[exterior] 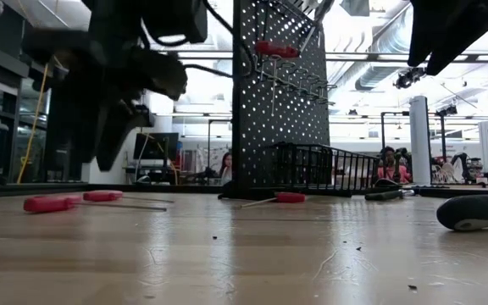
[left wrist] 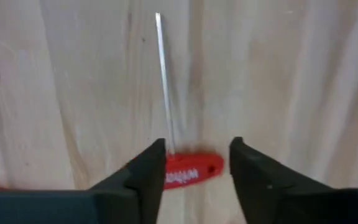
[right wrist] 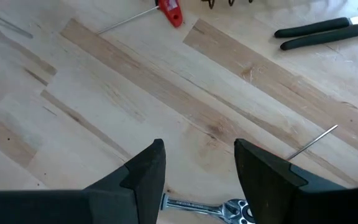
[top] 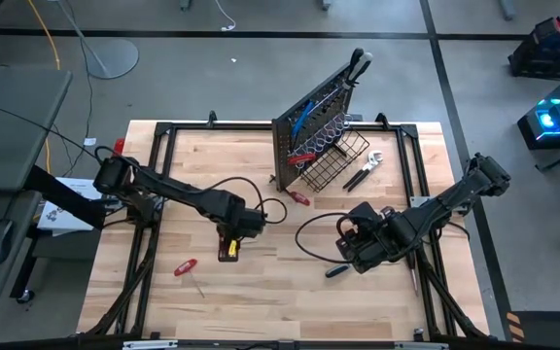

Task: Hang tools onto peg board
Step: Hang the red allen wrench on the peg board

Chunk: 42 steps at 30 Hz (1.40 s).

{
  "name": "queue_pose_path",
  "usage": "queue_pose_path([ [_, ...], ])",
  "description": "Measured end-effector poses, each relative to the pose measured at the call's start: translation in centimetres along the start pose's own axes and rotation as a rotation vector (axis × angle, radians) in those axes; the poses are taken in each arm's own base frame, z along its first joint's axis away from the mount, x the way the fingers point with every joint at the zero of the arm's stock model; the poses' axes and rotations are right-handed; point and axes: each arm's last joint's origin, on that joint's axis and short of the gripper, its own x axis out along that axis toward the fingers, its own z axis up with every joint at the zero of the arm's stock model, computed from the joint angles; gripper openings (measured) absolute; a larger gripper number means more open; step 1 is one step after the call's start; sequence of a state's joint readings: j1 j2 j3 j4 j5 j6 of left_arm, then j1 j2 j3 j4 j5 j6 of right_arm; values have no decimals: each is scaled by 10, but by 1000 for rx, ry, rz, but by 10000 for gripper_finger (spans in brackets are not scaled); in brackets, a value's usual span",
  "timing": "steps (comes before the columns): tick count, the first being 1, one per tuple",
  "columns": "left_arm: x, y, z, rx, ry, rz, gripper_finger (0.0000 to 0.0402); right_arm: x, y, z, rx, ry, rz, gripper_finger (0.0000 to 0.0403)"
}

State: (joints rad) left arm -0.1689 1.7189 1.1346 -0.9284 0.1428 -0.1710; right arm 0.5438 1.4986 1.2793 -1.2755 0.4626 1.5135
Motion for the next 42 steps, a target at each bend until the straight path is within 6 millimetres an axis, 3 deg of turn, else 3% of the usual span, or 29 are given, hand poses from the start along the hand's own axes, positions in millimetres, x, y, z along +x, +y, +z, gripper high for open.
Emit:
queue_pose_path([
  [5, 14, 2, -5, -11, 42, 21, 211, 0, 0, 0, -7, -6, -1, 185],
  [12, 43, 9, -14, -80, 116, 96, 199, 0, -1, 1, -9, -21, -5, 185],
  [16, 57, 11, -17, -105, 158, 129, 147, 0, -1, 1, -6, -25, -7, 185],
  [20, 62, 10, -17, -79, 172, 126, 29, 0, -1, 1, -4, -23, -7, 185],
  [23, 59, 9, -16, -63, 161, 125, 7, 0, -1, 1, 5, -22, -8, 185],
  [28, 37, 5, -9, -51, 28, 107, 1, 0, -1, 1, 4, -21, -9, 185],
  [36, -22, -4, -9, -76, -292, 1, 0, 0, 1, 1, -10, -36, 5, 185],
  [42, -73, -5, -18, -111, -564, -83, 0, -2, 22, 6, -227, -137, 190, 185],
])
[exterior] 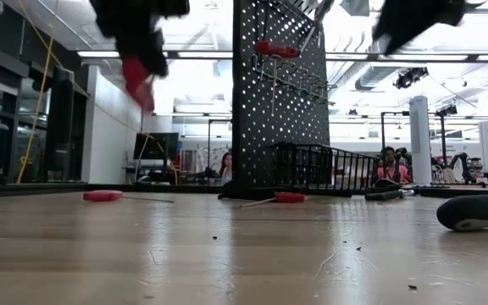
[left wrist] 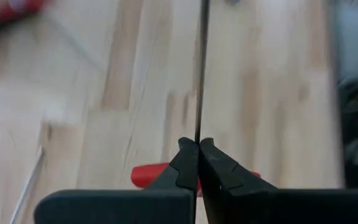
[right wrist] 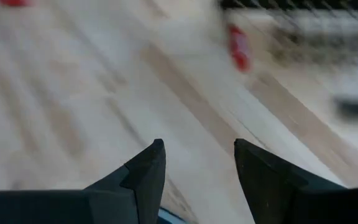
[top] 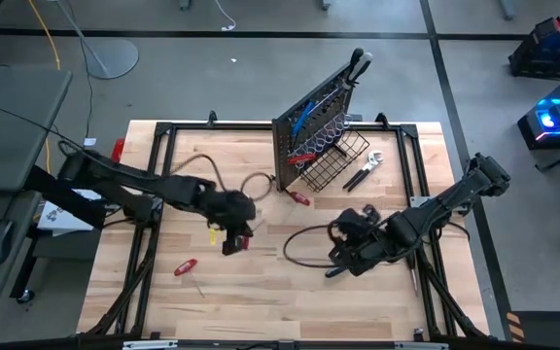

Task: Hang tools onto peg board
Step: Hang the red allen wrench on the peg board

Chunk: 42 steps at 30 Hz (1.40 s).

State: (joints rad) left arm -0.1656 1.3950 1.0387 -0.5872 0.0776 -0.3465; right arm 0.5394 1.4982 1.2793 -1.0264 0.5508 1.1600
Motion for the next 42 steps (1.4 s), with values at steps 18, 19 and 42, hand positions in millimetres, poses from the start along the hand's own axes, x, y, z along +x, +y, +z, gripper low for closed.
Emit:
queue_pose_path([
  [18, -61, 5, 39, -268, -474, -256, 0, -5, 19, 100, -358, -499, 233, 185],
  [19, -62, 7, 39, -313, -466, -270, 0, -12, 20, 102, -415, -516, 208, 185],
  [42, -88, 43, 69, -901, -368, -833, 0, -23, 60, 139, -1396, -606, -376, 183],
])
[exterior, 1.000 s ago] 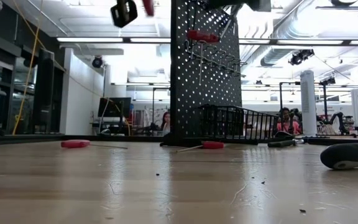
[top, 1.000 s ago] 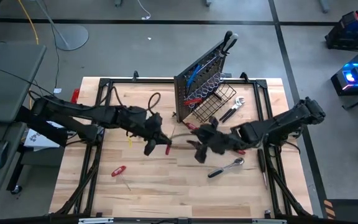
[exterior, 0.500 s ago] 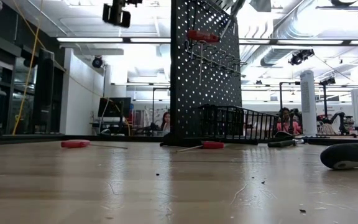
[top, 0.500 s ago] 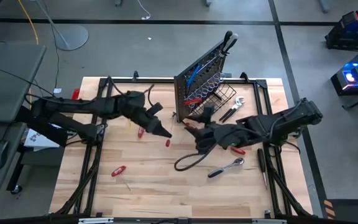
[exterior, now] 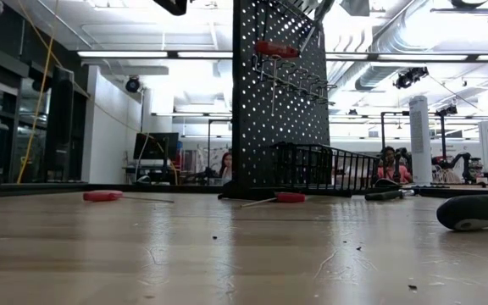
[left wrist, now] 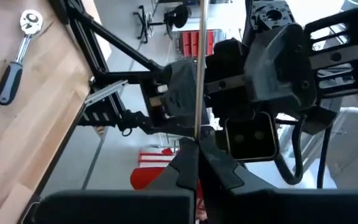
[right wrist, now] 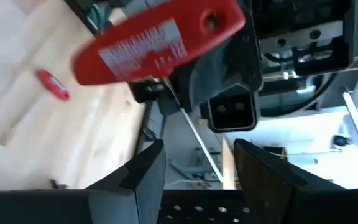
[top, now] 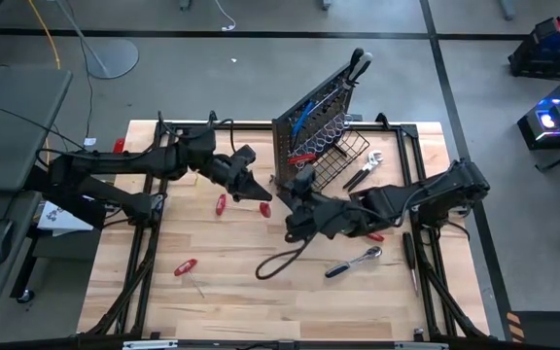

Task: Hang tools onto peg board
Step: Hang the red allen wrench on the peg board

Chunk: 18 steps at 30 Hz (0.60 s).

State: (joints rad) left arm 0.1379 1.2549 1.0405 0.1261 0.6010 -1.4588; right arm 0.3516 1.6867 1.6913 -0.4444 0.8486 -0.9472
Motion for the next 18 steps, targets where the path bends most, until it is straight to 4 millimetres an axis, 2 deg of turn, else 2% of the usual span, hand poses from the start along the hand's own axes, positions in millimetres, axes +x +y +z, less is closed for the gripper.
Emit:
queue_pose_path([
  [12, 6, -2, -10, -41, 48, -10, 0, 9, -4, -4, -56, -28, 11, 180],
  [18, 6, -2, -10, -48, 45, -9, 0, 11, -1, -2, -57, -47, 27, 145],
])
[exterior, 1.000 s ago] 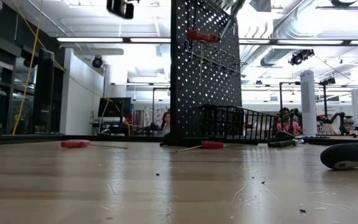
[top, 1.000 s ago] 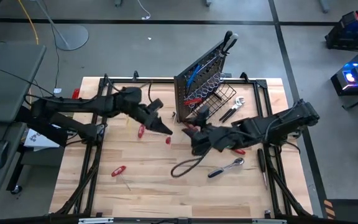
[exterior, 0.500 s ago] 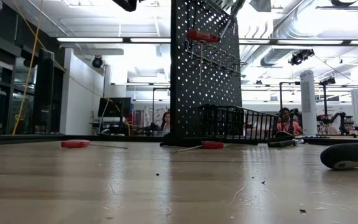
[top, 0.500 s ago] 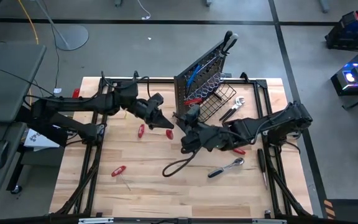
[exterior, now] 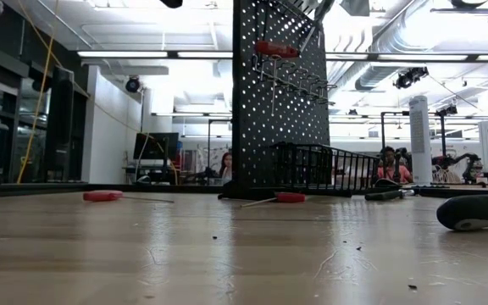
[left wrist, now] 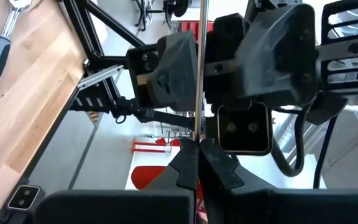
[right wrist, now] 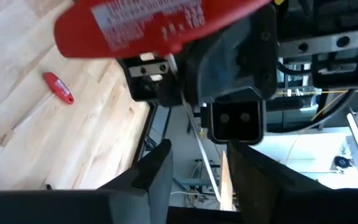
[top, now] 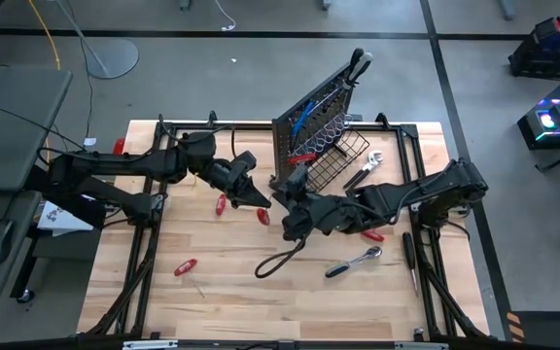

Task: Hang tools onto peg board
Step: Hang the red allen wrench on the peg board

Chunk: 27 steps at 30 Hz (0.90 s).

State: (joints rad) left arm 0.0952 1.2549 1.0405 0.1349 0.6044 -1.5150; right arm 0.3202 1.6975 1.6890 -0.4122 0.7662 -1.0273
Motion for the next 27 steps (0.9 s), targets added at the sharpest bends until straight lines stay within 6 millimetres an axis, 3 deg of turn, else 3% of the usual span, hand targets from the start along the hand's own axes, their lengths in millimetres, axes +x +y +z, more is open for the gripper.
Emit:
queue_pose_path([
  [7, 0, 0, 0, -4, -2, 2, 0, 11, 11, 6, 3, 3, 5, 86],
  [12, 0, 0, 0, -5, -2, 3, 0, 15, 15, 8, 41, 17, 9, 10],
  [17, -4, 0, 6, 29, -28, 0, 0, 11, 10, 5, 115, 86, -12, 2],
  [22, -26, -7, 21, 117, -125, -14, 0, 1, -2, 1, 360, 134, 20, 1],
  [27, -53, -12, 32, 240, -228, 10, 1, -8, -2, -5, 690, 156, 176, 0],
])
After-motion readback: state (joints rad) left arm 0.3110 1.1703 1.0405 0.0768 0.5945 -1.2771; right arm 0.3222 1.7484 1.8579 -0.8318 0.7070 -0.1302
